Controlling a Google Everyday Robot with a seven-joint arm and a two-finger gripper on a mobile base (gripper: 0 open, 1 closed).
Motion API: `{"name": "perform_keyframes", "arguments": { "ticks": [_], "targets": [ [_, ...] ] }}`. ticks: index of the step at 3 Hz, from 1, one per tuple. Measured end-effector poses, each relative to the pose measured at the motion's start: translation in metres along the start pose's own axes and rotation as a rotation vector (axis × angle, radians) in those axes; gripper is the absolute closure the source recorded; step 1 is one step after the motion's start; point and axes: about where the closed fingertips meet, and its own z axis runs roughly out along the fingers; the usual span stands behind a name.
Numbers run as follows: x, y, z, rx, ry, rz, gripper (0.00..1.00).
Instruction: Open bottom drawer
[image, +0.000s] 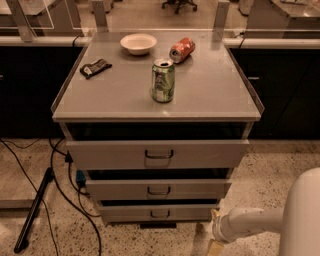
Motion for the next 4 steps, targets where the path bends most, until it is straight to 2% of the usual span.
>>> {"name": "perform_keyframes", "arguments": {
  "ticks": [1, 2, 3, 4],
  "targets": [
    [0.005, 0.001, 0.022, -0.012, -0.054, 0.012, 0.00],
    [0.001, -0.008, 0.036, -0.002, -0.207, 0.030, 0.00],
    [-0.005, -0.019, 0.041, -0.011, -0.338, 0.020, 0.00],
    [-0.004, -0.022, 0.041, -0.012, -0.339, -0.003, 0.00]
  ]
}}
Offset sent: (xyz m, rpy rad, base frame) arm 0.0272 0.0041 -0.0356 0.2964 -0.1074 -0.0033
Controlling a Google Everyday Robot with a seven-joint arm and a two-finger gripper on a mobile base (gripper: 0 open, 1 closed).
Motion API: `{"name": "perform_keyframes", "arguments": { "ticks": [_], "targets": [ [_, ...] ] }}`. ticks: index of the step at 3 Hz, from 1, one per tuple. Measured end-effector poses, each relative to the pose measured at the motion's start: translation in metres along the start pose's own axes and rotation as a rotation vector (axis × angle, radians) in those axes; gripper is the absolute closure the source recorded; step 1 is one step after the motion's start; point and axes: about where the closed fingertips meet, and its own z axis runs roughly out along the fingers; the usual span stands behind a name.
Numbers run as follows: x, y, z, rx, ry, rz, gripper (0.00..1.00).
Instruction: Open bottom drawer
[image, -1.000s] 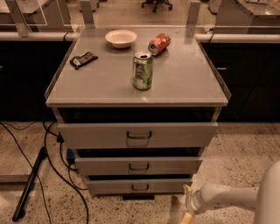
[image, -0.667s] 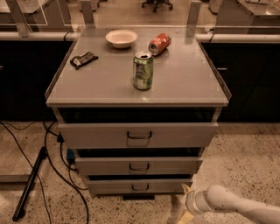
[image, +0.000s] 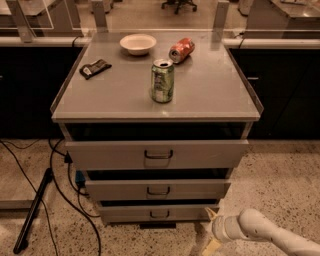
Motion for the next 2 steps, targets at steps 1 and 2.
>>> {"name": "perform_keyframes", "arguments": {
  "ticks": [1, 2],
  "targets": [
    [0.001, 0.003, 0.012, -0.022, -0.042, 0.021, 0.00],
    [0.001, -0.003, 0.025, -0.046, -0.094, 0.028, 0.00]
  ]
}}
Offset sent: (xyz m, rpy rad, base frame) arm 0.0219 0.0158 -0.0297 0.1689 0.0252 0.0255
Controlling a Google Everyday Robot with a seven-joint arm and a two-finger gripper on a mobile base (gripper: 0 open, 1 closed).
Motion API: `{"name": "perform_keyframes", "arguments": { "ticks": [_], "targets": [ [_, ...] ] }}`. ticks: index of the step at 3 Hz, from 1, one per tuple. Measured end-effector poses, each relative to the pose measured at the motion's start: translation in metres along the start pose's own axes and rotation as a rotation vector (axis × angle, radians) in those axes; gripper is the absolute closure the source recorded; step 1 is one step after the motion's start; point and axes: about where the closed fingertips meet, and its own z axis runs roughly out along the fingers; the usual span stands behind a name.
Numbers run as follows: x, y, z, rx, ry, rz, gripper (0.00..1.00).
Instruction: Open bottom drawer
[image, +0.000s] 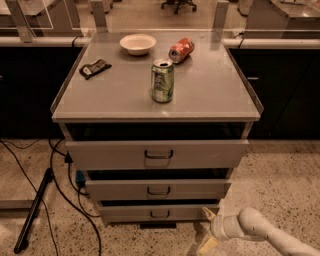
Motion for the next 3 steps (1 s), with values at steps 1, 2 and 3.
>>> {"name": "perform_keyframes", "arguments": {
  "ticks": [1, 2, 3],
  "targets": [
    [-0.004, -0.008, 0.011, -0.013, -0.040, -0.002, 0.00],
    [-0.007, -0.019, 0.018, -0.004, -0.049, -0.020, 0.00],
    [-0.007, -0.028, 0.024, 0.024, -0.024, -0.046, 0.00]
  ]
}}
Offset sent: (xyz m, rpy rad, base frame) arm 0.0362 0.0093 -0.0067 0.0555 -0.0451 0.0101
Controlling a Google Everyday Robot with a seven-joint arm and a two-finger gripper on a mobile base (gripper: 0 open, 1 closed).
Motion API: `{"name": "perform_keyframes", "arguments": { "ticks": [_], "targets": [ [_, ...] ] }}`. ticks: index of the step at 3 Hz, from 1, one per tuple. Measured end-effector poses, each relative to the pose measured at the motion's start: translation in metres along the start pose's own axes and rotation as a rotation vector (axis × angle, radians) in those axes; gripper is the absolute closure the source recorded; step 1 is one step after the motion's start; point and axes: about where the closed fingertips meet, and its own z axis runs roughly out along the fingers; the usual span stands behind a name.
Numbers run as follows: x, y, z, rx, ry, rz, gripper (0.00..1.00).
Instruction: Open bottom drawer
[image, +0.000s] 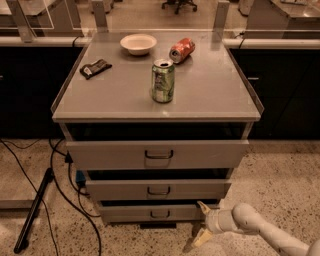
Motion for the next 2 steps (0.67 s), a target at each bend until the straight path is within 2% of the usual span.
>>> {"name": "perform_keyframes", "arguments": {
  "ticks": [2],
  "targets": [
    [0.0036, -0.0094, 0.0149, 0.035, 0.086, -0.059, 0.00]
  ]
}}
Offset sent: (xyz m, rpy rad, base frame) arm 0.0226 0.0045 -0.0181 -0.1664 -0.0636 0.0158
